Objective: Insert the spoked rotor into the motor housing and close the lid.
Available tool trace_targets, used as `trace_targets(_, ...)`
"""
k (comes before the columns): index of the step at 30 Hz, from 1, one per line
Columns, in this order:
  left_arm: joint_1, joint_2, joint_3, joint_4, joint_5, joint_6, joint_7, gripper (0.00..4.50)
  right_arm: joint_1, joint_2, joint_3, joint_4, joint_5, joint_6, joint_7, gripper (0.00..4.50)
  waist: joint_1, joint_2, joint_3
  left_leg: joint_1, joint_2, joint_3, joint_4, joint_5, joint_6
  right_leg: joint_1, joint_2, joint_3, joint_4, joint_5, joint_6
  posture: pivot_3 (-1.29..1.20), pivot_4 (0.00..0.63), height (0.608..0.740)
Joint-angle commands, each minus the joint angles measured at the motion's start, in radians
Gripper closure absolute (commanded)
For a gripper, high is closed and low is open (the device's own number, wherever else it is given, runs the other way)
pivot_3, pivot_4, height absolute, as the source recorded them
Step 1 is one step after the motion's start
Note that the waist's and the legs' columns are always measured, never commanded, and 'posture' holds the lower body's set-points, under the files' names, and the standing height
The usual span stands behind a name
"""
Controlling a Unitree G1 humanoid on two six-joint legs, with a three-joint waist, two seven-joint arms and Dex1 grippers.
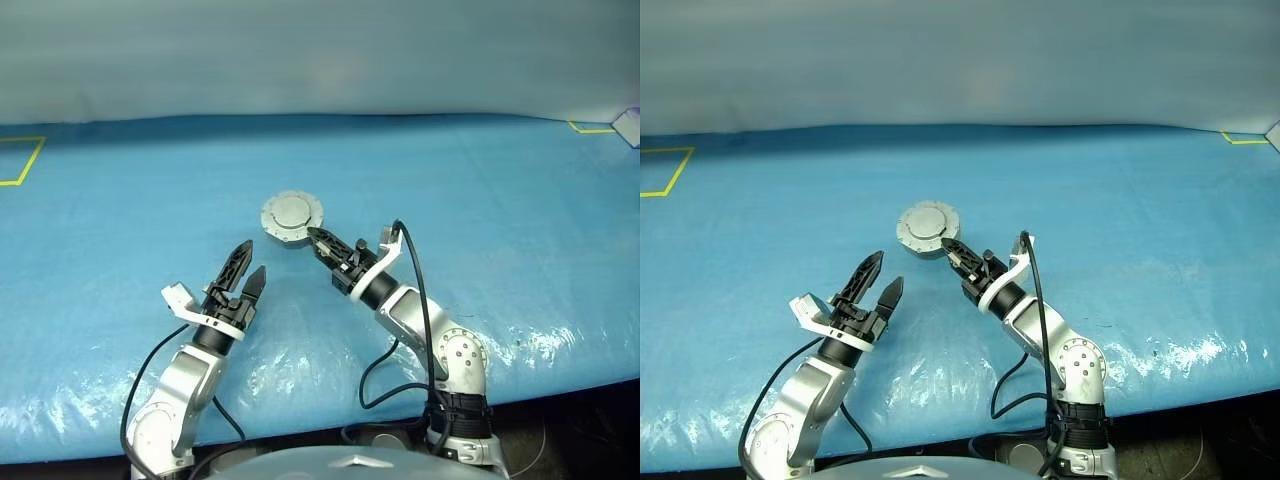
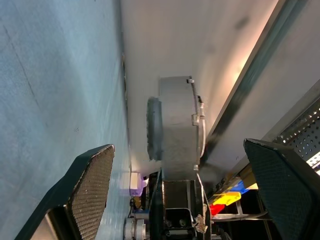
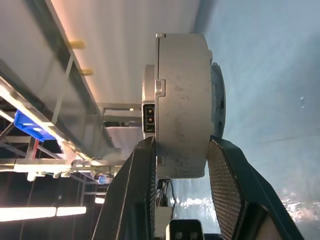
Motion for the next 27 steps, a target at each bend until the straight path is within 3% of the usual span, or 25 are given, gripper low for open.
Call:
trace_targets(1, -0.011, 0.013, -0.015, -0.009, 0.015, 0.015, -0.053, 0.0, 0.011, 0.011, 0.044, -0.077, 0.062, 0.006, 0.006, 3.35, 0.0, 0.0, 0.0, 0.0, 0.0, 0.0, 0.0, 0.0, 0.0, 0.0, 0.0, 0.0, 0.0, 0.0, 0.0, 0.0, 0.15, 0.74)
trace_targets(8, -0.026, 0.018, -0.029, -0.007, 0.014, 0.025, -0.111, 0.0, 0.039, 0.0, 0.085, -0.088, 0.071, 0.006, -0.003, 3.35, 0.0, 0.0, 0.0, 0.001, 0.0, 0.0, 0.003, 0.0, 0.0, 0.001, 0.0, 0.0, 0.0, 0.001, 0.001, 0.0, 0.15, 0.74)
trace_targets(27, -0.069, -0.06, -0.043, -0.008, 0.004, -0.051, 0.03, 0.0, 0.074, -0.072, 0.165, -0.139, 0.11, 0.017, 0.021, 3.35, 0.002, 0.0, 0.0, 0.001, 0.0, 0.0, 0.009, 0.0, 0.001, 0.004, 0.001, 0.001, 0.0, 0.003, 0.005, 0.0, 0.15, 0.74)
